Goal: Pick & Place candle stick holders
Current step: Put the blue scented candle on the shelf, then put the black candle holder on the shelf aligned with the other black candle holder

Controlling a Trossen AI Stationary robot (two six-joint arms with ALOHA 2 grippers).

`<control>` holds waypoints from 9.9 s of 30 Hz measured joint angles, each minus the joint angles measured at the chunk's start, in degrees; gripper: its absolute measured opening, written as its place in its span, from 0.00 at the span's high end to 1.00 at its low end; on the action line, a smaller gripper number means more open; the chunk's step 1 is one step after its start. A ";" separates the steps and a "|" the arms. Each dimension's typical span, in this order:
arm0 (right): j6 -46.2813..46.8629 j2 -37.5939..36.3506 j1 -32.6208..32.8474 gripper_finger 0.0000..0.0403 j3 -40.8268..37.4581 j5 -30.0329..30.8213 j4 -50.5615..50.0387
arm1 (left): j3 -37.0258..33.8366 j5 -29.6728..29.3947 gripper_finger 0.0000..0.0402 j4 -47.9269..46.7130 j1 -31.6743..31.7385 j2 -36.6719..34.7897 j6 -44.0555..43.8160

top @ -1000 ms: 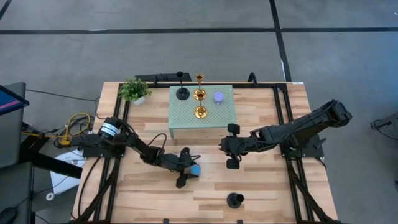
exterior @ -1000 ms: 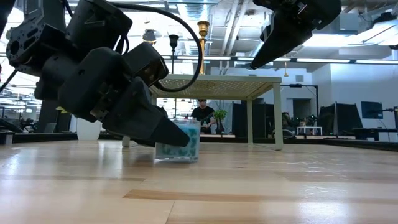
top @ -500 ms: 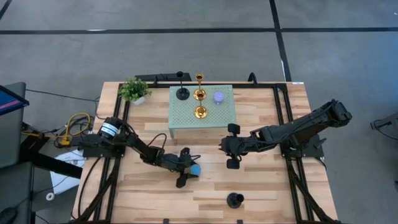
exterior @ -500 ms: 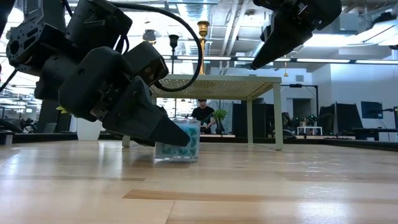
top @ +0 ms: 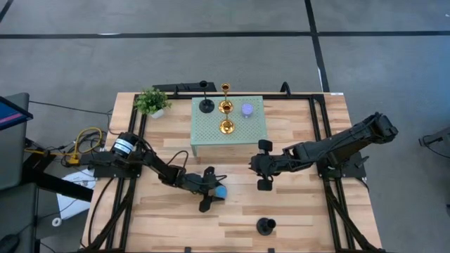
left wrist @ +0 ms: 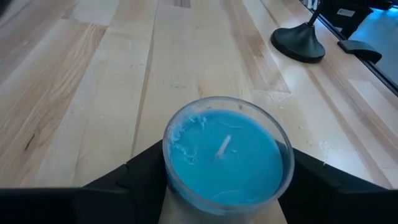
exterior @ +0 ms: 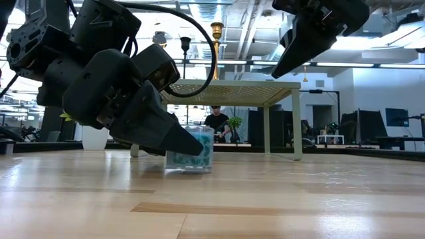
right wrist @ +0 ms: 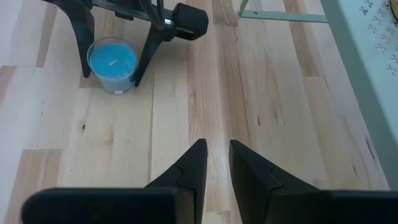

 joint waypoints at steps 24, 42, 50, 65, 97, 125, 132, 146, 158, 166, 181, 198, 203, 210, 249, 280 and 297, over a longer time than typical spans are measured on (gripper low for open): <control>0.05 -0.02 0.11 0.99 0.00 -0.02 -4.66 | -0.06 0.01 0.36 0.43 0.01 -5.60 2.71; 10.81 -0.07 5.36 1.00 -0.80 -0.02 -14.06 | -0.04 -4.35 0.41 -3.00 7.62 -18.98 14.18; 16.59 -0.07 7.67 1.00 -5.84 0.54 -12.31 | 2.36 -4.48 0.38 -2.94 11.57 -20.73 14.49; 19.50 -0.04 7.61 1.00 -10.88 1.59 -9.13 | 17.90 -11.03 0.41 -12.32 11.50 -14.15 21.24; 20.96 -0.03 15.97 1.00 -10.97 6.22 -9.80 | 29.06 -24.13 0.38 -12.28 15.61 -5.81 24.59; 20.85 0.00 15.85 1.00 -10.97 7.99 -9.83 | 29.07 -21.07 0.38 -11.33 20.93 -0.40 18.25; 20.83 0.00 15.85 1.00 -10.96 8.17 -9.89 | 28.91 -19.52 0.38 -12.10 20.15 -1.71 18.44; 20.90 0.00 15.85 1.00 -10.97 9.05 -9.68 | 28.94 -19.63 0.28 -11.81 19.82 -1.88 18.47; 21.02 0.00 15.85 1.00 -10.96 9.05 -9.45 | 28.94 -19.82 0.28 -13.23 18.12 -7.23 18.89; 20.86 0.00 15.85 1.00 -10.95 9.05 -9.45 | 28.94 -19.78 0.28 -16.36 11.88 -9.53 20.00; 20.29 0.00 15.67 1.00 -10.15 9.09 -9.48 | 26.09 -28.17 0.28 -30.87 1.11 -17.08 27.04; 8.73 0.00 9.16 1.00 -1.21 27.03 -9.41 | 7.79 -25.29 0.66 -31.10 -2.35 -31.70 15.15; 8.03 0.00 7.65 1.00 0.47 34.60 -9.16 | 4.69 -23.63 0.79 -31.11 -2.37 -34.10 13.51; 2.13 0.00 4.08 1.00 0.50 34.47 -0.85 | 2.99 -23.94 0.89 -31.05 -2.36 -35.20 12.57; -6.15 -2.83 1.40 1.00 0.24 20.11 2.70 | 1.09 -41.90 0.99 -31.61 -15.48 -37.47 26.63; 21.06 -26.49 37.22 1.00 -29.95 16.75 13.30 | -32.98 -23.51 0.98 -17.87 -16.71 -75.12 25.76; 38.82 -21.14 39.88 1.00 -32.52 7.32 22.04 | -32.98 -22.49 0.98 -17.82 -16.68 -75.08 25.76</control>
